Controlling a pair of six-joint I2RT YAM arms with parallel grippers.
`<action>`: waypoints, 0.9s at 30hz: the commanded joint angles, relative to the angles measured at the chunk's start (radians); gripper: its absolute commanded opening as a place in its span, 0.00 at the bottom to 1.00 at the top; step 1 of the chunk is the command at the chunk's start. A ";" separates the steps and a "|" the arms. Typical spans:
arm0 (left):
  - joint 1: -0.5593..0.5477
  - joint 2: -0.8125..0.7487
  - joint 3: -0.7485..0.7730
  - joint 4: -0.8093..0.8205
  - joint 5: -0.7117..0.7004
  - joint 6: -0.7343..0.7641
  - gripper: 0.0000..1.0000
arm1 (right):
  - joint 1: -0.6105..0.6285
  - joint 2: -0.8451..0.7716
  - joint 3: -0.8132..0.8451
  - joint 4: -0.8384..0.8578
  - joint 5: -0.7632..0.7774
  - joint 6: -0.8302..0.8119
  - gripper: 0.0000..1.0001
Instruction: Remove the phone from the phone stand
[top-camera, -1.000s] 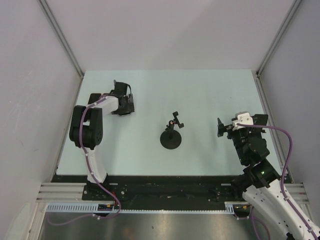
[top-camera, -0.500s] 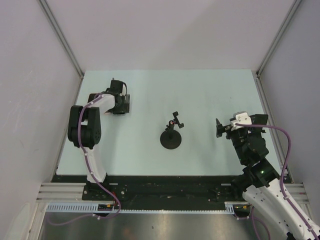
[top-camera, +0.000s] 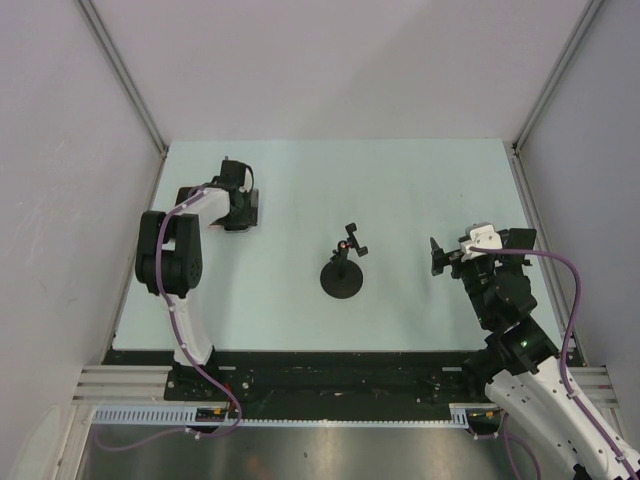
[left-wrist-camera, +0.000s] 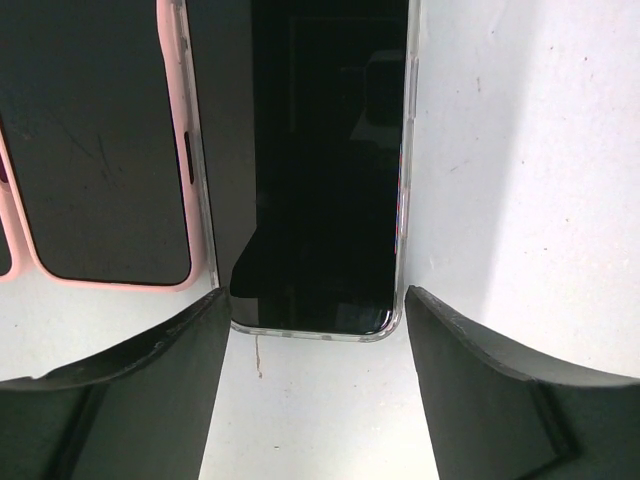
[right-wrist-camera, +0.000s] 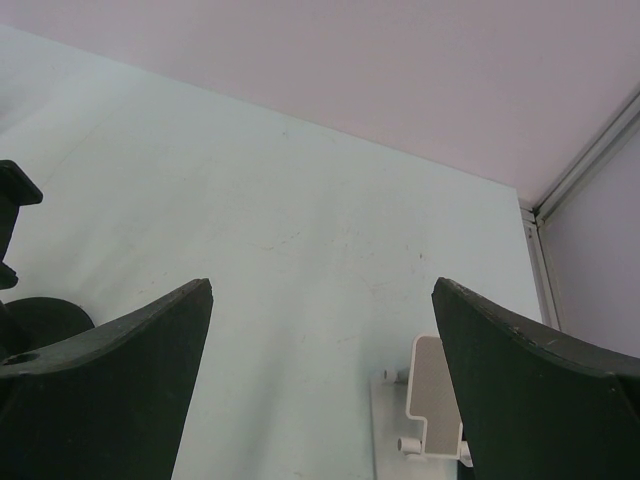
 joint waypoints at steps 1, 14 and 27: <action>0.000 -0.010 0.033 0.008 0.012 0.033 0.75 | 0.008 -0.003 -0.003 0.036 -0.007 -0.002 0.97; -0.003 -0.149 -0.009 0.009 0.001 -0.176 0.84 | 0.009 0.000 -0.003 0.036 -0.017 -0.005 0.97; 0.000 -0.257 -0.217 0.126 0.108 -0.464 0.87 | 0.011 -0.010 -0.003 0.034 -0.011 -0.006 0.97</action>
